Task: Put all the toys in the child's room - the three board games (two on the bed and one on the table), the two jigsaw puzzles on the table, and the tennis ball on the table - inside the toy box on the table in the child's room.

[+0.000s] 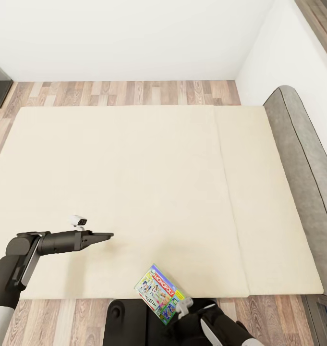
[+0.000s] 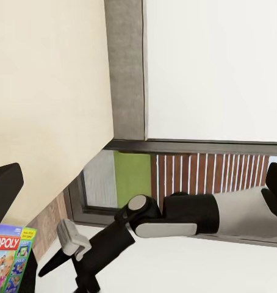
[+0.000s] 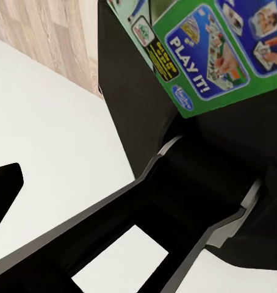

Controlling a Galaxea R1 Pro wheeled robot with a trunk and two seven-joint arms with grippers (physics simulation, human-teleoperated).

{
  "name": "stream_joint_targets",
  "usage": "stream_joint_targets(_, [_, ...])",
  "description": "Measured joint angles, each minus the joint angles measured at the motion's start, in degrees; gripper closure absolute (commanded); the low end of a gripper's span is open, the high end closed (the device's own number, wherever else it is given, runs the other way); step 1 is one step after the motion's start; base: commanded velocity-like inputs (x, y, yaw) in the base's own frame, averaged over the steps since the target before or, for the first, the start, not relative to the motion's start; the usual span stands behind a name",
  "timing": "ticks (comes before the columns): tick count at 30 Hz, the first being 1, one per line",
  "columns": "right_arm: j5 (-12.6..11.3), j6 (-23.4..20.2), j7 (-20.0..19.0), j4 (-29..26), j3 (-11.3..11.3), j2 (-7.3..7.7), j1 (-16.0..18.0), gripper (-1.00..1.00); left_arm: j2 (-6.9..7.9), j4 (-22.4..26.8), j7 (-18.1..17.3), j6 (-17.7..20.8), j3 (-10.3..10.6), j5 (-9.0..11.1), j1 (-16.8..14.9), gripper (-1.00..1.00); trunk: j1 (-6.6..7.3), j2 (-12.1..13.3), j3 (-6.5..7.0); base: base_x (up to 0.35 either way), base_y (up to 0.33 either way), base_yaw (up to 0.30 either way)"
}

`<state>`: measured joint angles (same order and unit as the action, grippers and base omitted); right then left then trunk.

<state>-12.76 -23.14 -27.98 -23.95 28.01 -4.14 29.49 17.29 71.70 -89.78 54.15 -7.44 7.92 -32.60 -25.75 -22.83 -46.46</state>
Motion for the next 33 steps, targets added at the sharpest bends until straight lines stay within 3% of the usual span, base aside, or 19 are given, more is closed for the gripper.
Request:
stream_joint_targets(20, [-0.01,4.20,0.14,0.10,-0.15,0.15,0.52,-1.00,-0.06,0.00,0.00,0.00,0.07,-0.24,0.00,-1.00,0.00,0.00,0.00,0.000,0.000,0.000])
stream_joint_targets(33, [-0.08,4.99,3.11,0.52,-0.19,0.05,1.38,-1.00,-0.07,0.00,0.00,0.00,0.09,-0.12,0.00,-1.00,0.00,0.00,0.00,0.000,0.000,0.000])
